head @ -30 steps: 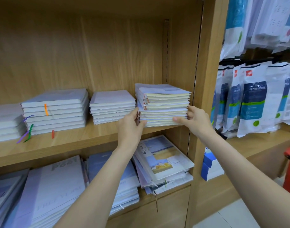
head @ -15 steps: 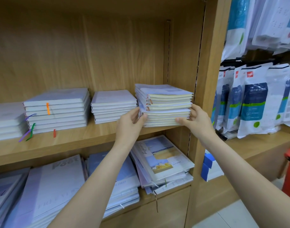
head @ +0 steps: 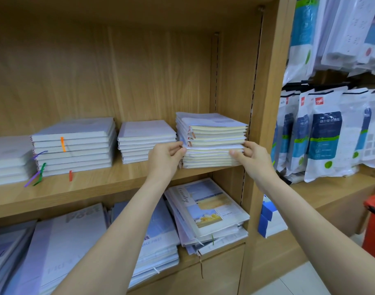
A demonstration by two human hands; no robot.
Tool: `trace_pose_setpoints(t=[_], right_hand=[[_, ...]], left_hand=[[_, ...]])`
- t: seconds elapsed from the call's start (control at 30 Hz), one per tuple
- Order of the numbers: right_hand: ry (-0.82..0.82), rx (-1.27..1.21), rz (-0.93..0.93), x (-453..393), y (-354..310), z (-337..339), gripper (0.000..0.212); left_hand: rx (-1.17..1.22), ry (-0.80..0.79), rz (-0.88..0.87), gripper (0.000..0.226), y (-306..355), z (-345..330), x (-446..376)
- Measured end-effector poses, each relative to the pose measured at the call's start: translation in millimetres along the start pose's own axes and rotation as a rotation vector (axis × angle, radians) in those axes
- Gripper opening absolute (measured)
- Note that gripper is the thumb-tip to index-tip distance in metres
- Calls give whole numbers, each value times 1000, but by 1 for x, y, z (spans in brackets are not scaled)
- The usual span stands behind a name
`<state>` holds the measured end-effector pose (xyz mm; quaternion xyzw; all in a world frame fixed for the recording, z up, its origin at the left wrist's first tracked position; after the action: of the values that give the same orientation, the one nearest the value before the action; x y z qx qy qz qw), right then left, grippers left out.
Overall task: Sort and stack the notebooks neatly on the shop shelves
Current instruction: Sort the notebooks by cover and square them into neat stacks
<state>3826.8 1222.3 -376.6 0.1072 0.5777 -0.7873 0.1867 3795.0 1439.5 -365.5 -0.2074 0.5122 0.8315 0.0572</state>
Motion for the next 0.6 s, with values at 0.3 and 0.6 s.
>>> trace_pose_setpoints(t=[0.3,0.6], right_hand=[[-76,-4,-8,2,2,-5,48],[-17,-50,7,5,3,-8,56]], left_hand=[[-38,-170,-59,46,-11,-8,10],[-48,-154,-82,50,-11,-9,10]])
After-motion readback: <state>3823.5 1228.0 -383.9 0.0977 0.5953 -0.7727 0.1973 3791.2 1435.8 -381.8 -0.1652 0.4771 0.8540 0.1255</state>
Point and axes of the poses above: each hand's wrist, its own x-axis away from the middle knuckle, its own z-axis out of the back of the hand, y = z × x, the point moved 5 cm from there along -x, towards the middle knuckle, and after that the axes turned 12 degrees about -y, right-handed, at the moved point
